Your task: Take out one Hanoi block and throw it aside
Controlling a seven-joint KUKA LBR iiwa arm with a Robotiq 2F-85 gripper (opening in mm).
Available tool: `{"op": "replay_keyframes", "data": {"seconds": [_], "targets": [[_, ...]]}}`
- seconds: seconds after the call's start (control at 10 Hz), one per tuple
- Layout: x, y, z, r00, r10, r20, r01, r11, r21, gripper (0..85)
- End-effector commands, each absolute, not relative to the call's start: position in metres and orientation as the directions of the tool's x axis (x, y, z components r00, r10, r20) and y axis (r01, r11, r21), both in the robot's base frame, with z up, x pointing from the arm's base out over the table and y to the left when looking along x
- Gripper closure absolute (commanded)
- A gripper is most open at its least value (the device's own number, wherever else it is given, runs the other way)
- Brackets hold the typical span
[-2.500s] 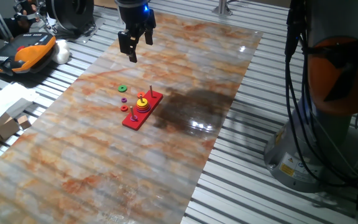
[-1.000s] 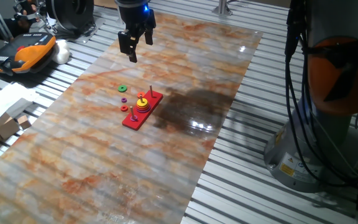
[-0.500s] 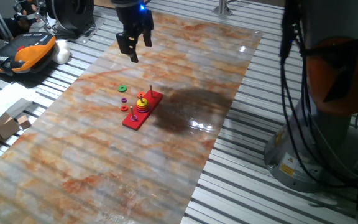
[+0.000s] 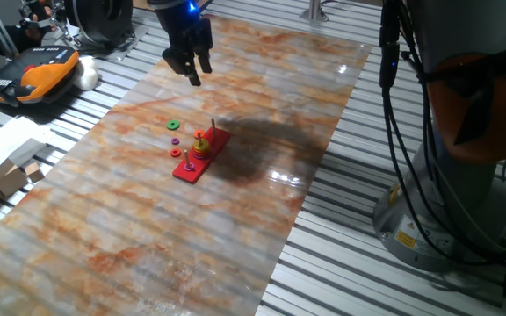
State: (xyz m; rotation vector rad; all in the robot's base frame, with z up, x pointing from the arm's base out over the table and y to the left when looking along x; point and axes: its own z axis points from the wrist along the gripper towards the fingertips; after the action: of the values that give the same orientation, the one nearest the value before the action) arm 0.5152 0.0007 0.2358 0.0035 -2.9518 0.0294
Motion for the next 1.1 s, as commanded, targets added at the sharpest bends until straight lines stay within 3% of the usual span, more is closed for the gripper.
{"op": "replay_keyframes", "data": {"seconds": [0.0, 1.0], "targets": [[0.5152, 0.0007, 0.2358, -0.982, -0.001, 0.189, -0.004, 1.0, -0.02, 68.0], [0.5139, 0.0007, 0.2359, -0.985, -0.004, 0.175, -0.007, 1.0, -0.018, 68.0]]}}
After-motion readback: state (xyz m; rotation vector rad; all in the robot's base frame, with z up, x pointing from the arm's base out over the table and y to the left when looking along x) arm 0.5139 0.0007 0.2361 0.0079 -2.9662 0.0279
